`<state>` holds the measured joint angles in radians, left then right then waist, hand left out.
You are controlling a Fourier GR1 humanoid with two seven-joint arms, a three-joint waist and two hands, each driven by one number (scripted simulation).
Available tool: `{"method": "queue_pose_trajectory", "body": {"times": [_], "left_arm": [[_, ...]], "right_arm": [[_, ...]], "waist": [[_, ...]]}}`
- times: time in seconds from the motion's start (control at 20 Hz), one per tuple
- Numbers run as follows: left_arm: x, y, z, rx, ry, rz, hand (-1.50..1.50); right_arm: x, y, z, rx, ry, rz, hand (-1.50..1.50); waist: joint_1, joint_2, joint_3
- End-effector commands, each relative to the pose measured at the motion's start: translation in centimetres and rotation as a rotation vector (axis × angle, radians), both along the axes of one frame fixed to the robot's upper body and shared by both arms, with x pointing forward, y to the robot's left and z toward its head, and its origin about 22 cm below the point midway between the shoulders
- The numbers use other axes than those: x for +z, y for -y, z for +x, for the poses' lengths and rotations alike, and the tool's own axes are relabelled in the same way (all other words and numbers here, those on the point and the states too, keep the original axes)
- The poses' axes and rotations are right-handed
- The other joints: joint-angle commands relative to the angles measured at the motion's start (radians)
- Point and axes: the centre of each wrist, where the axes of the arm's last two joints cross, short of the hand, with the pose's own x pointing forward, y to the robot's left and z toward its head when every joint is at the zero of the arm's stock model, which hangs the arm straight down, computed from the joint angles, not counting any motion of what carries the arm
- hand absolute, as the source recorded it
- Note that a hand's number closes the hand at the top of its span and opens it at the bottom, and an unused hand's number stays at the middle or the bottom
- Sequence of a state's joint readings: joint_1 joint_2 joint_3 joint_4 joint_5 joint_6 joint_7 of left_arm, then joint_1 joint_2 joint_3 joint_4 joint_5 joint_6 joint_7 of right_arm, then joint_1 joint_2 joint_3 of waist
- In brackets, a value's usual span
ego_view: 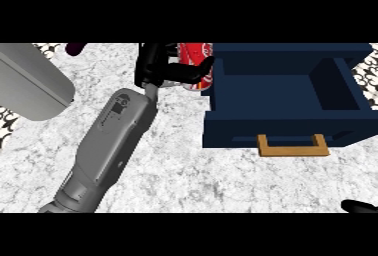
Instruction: Pick up the can, place it into the drawer and close the drawer
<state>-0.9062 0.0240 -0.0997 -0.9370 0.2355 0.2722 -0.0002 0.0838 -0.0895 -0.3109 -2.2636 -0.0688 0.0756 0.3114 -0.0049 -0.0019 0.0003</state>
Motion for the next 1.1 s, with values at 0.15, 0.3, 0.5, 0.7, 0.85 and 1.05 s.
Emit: {"method": "queue_pose_trajectory", "body": {"times": [0.15,0.3,0.5,0.7,0.85,1.05], "left_arm": [[6.6,5.2,-0.3,-0.012,0.013,0.054,1.5],[7.9,5.7,-0.4,-0.032,-0.001,0.048,1.5],[10.4,8.0,0.7,-0.022,0.013,0.081,1.5],[12.4,9.7,1.0,-0.006,-0.006,0.086,1.5],[12.4,9.7,1.8,-0.029,-0.028,0.107,1.5],[14.6,11.4,1.6,-0.001,-0.032,0.145,1.5]], "right_arm": [[1.0,-0.3,-1.3,-0.001,0.015,0.004,-1.5],[-0.5,0.7,0.6,-0.001,-0.008,0.012,-1.5],[-0.7,0.0,0.0,0.003,0.01,0.0,-1.5],[1.9,0.2,1.1,0.001,0.013,-0.01,-1.5],[1.3,-0.2,0.4,0.014,0.03,-0.001,-1.5],[0.6,-0.4,1.5,0.035,0.013,-0.015,-1.5]], "waist": [[-0.014,0.0,0.0],[-0.005,0.001,0.0],[-0.027,0.006,0.001],[-0.035,0.009,0.0],[-0.04,0.01,0.001],[-0.051,0.014,0.002]]}}
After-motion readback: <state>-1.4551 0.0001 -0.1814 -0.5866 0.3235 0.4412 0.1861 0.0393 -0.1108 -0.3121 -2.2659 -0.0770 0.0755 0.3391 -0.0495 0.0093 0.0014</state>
